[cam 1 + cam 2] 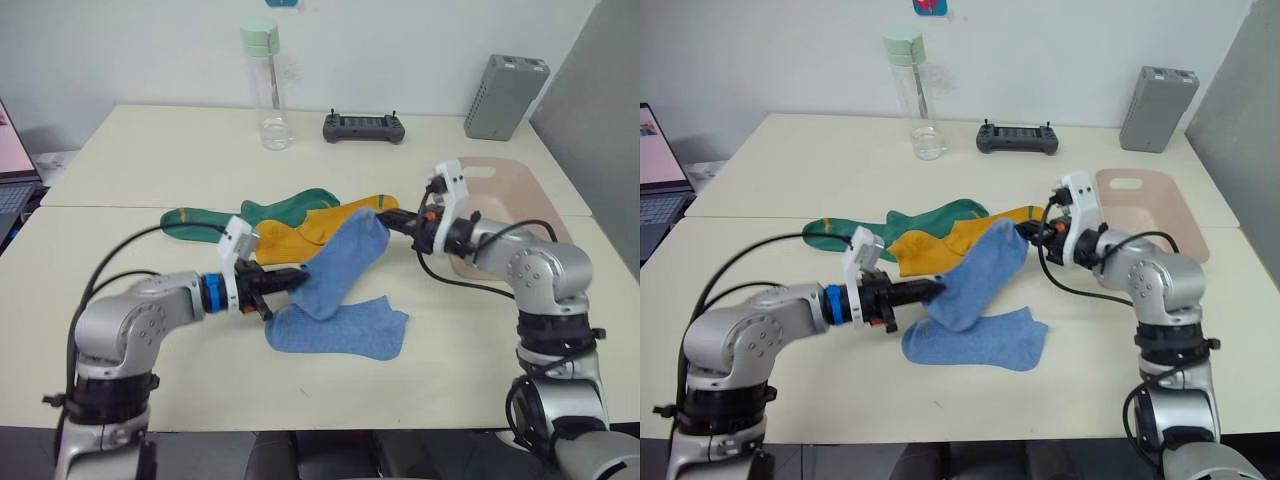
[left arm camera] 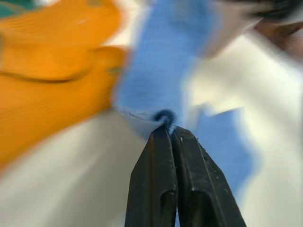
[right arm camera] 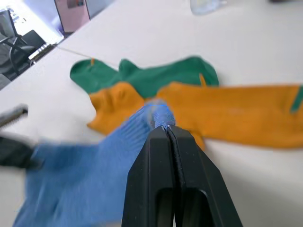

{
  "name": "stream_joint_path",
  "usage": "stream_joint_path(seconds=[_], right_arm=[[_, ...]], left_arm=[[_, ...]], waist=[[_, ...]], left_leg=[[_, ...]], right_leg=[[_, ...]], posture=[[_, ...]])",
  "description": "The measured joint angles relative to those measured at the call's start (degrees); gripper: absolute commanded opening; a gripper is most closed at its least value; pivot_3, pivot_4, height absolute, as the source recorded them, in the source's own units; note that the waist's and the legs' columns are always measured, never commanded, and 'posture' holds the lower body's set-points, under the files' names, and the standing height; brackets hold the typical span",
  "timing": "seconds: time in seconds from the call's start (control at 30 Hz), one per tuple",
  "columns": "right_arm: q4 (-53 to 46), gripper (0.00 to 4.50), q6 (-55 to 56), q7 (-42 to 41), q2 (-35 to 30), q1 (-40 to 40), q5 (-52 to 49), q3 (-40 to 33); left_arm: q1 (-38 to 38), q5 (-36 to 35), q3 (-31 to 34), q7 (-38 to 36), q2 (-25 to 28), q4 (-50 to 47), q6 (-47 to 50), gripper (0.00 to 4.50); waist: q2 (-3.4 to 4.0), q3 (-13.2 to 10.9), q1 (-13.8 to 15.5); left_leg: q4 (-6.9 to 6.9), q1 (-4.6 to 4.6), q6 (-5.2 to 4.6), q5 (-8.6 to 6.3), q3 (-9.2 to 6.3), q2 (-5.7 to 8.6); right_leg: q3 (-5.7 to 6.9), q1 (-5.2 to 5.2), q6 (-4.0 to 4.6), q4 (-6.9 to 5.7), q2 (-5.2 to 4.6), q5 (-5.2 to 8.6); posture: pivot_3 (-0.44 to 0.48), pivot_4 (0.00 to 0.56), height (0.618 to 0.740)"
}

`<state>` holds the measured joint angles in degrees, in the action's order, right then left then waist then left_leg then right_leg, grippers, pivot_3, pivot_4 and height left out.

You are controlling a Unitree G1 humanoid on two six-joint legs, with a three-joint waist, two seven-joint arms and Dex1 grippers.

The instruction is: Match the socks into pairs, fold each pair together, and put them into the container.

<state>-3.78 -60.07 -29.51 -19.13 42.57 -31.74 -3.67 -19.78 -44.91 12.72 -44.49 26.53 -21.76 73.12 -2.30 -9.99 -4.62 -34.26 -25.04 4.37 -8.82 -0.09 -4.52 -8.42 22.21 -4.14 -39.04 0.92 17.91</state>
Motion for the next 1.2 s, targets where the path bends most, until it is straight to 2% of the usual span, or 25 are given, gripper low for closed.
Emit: stream_joint_path(seconds=[0.07,0.2,0.33,0.37,0.5,0.6,0.73,0.77,0.83,0.9,0.97,1.07,1.2], right_arm=[[2.85,0.0,2.29,-1.11,0.05,0.65,1.93,3.52],[6.73,0.0,5.9,-3.18,1.05,0.72,4.79,8.3],[8.46,0.0,9.29,-5.13,2.34,0.65,7.32,12.88],[8.55,0.2,10.01,-5.38,2.58,0.61,8.01,13.6],[8.25,1.23,12.96,-6.5,3.76,-0.41,8.98,15.33],[5.89,2.35,15.52,-8.38,1.62,-2.22,10.35,16.42],[0.34,3.78,16.75,-10.89,-1.87,-4.47,10.1,15.07],[-1.14,4.06,17.32,-11.72,-2.67,-5.29,9.98,14.54],[-5.08,4.06,18.57,-14.33,-5.16,-8.37,8.74,13.72],[-7.2,4.06,20.54,-16.7,-7.88,-11.75,8.67,13.94],[-7.84,4.06,21.99,-17.69,-9.61,-14.11,9.36,14.03],[-11.43,4.06,23.21,-19.46,-11.86,-18.42,10.04,14.57],[-17.65,4.06,23.5,-22.51,-15.55,-21.21,10.2,16.8]], left_arm=[[1.02,-5.2,2.16,4.44,-4.33,-2.29,6.62,0.04],[2.55,-9.14,7.35,11.64,-10.27,-3.05,11.23,0.04],[9.03,-10.41,7.34,15.29,-11.19,-5.4,12.6,0.04],[10.35,-10.71,7.16,15.76,-11.18,-6.44,12.58,0.01],[13.5,-11.65,5.75,17.25,-10.5,-9.25,11.12,0.91],[14.86,-10.86,3.09,13.56,-1.42,-11.59,7.01,1.89],[15.82,-7.65,-0.84,-1.01,17.22,-14.06,-2.86,3.14],[15.61,-6.35,-1.27,-3.85,19.77,-13.52,-5.41,3.16],[13.7,-1.8,-4.15,-10.32,25.31,-9.82,-13.2,3.16],[9.07,4.31,-7.91,-14.34,26.99,-3.34,-21.56,3.16],[4.18,9.85,-11.85,-15.26,25.51,2.76,-28.43,3.16],[-6.96,21.75,-19.63,-13.13,16.64,17.95,-42.42,3.16],[-15.76,30.37,-25.28,-11.13,7.19,32.7,-53.2,3.16]], waist=[[0.0,0.0,-0.05],[0.0,0.01,-0.22],[0.0,0.0,-0.51],[0.0,0.0,-0.44],[0.0,0.0,-0.05],[-0.01,-0.01,-0.11],[0.01,-0.03,-0.25],[0.02,-0.03,-0.22],[0.02,-0.03,0.11],[0.03,-0.04,0.36],[0.03,-0.04,0.57],[0.03,-0.08,1.47],[0.02,-0.08,1.6]], left_leg=[[0.0,0.0,0.0,0.0,-0.11,-0.01],[-0.03,0.04,0.0,0.0,-0.1,-0.01],[-0.01,0.03,0.01,0.0,-0.06,-0.01],[-0.01,0.03,0.01,0.0,-0.08,-0.01],[-0.04,0.03,0.02,0.0,-0.08,0.02],[-0.06,0.04,0.03,0.01,-0.05,0.01],[0.02,0.08,0.05,0.0,0.03,0.0],[0.05,0.09,0.05,0.0,0.06,0.0],[0.1,0.1,0.05,0.0,0.04,0.01],[0.17,0.11,0.05,0.0,0.08,0.03],[0.19,0.1,0.05,0.0,0.13,0.03],[0.17,0.06,0.04,0.01,0.11,0.03],[0.18,-0.04,0.02,-0.01,0.09,0.04]], right_leg=[[0.08,0.01,0.01,-0.03,0.03,0.0],[0.05,-0.05,0.01,-0.02,0.03,-0.01],[0.0,0.0,0.24,-0.03,0.03,-0.15],[0.02,0.0,0.25,-0.03,0.03,-0.15],[0.03,-0.02,0.24,-0.01,0.01,-0.15],[0.0,0.03,0.22,-0.01,0.02,-0.14],[-0.02,0.09,0.42,0.02,-0.01,-0.03],[-0.02,0.09,0.59,0.05,-0.03,0.07],[0.03,0.13,0.71,0.08,-0.04,0.25],[0.01,0.1,0.61,0.1,-0.08,0.34],[0.01,0.09,0.6,0.12,-0.09,0.34],[-0.01,0.1,0.36,0.09,-0.03,0.22],[-0.04,0.13,0.19,0.09,0.0,0.14]], posture=[[0.0,0.15,0.74],[0.0,0.15,0.74],[0.0,0.15,0.74],[0.0,0.15,0.74],[0.0,0.15,0.74],[0.0,0.15,0.74],[0.0,0.15,0.74],[0.0,0.15,0.74],[0.0,0.15,0.74],[0.0,0.15,0.74],[0.0,0.15,0.74],[0.0,0.15,0.74],[0.0,0.15,0.74]])
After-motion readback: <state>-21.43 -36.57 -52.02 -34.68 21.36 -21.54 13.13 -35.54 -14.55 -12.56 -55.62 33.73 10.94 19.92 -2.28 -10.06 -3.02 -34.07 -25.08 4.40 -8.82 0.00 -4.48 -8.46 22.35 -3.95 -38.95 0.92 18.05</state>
